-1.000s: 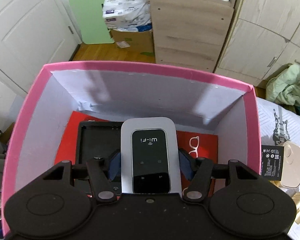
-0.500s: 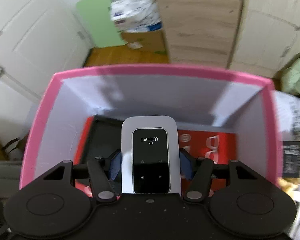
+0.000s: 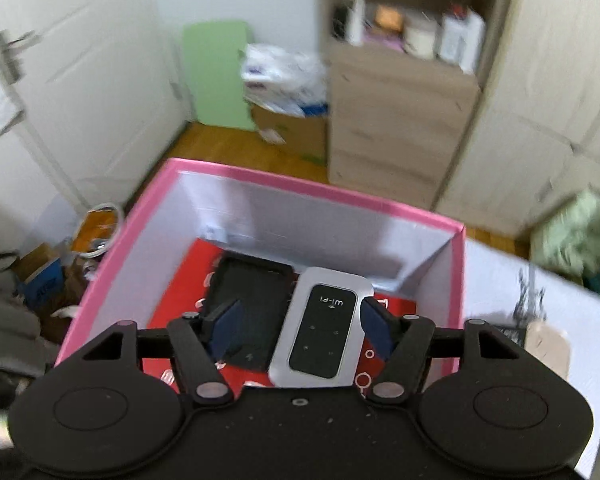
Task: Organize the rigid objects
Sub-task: 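Place the white router beside the black device in the box, then grasp the purple starfish with the right gripper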
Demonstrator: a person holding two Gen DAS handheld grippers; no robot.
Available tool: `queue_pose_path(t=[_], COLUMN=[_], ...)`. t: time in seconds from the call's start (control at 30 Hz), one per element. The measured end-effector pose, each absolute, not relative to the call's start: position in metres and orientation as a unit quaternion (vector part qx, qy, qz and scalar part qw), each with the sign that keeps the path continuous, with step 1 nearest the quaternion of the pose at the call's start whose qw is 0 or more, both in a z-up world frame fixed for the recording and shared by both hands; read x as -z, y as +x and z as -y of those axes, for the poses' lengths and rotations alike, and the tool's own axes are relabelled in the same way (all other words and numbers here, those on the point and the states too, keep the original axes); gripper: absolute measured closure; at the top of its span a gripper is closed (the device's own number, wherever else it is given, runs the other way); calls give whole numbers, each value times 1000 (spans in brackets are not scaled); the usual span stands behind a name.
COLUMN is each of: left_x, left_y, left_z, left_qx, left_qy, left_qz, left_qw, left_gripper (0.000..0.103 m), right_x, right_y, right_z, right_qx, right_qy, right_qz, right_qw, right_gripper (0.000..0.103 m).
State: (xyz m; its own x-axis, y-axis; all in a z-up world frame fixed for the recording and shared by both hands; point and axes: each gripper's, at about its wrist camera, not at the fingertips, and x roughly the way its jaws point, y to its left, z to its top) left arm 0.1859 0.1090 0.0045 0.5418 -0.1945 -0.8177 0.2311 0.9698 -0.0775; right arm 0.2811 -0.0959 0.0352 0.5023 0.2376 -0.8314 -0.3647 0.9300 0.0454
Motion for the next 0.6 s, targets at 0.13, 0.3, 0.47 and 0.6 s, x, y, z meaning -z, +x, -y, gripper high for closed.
queue_pose_path(t=[0.13, 0.3, 0.47, 0.6], left_x=[-4, -4, -4, -5], left_y=[186, 185, 184, 184], left_z=[-109, -108, -104, -101], left_qx=[121, 120, 115, 111], left_qy=[20, 24, 36, 44], left_qz=[-463, -462, -462, -463], left_qw=[878, 878, 879, 878], left_gripper=[92, 92, 92, 93], right_x=[-57, -68, -57, -33], right_y=[241, 205, 184, 165], right_z=[121, 169, 212, 240], right_qx=[-225, -256, -251, -238], right_qy=[-112, -95, -65, -49], right_qz=[-399, -387, -416, -424], right_qw=[882, 881, 872, 872], right_gripper=[32, 32, 32, 32])
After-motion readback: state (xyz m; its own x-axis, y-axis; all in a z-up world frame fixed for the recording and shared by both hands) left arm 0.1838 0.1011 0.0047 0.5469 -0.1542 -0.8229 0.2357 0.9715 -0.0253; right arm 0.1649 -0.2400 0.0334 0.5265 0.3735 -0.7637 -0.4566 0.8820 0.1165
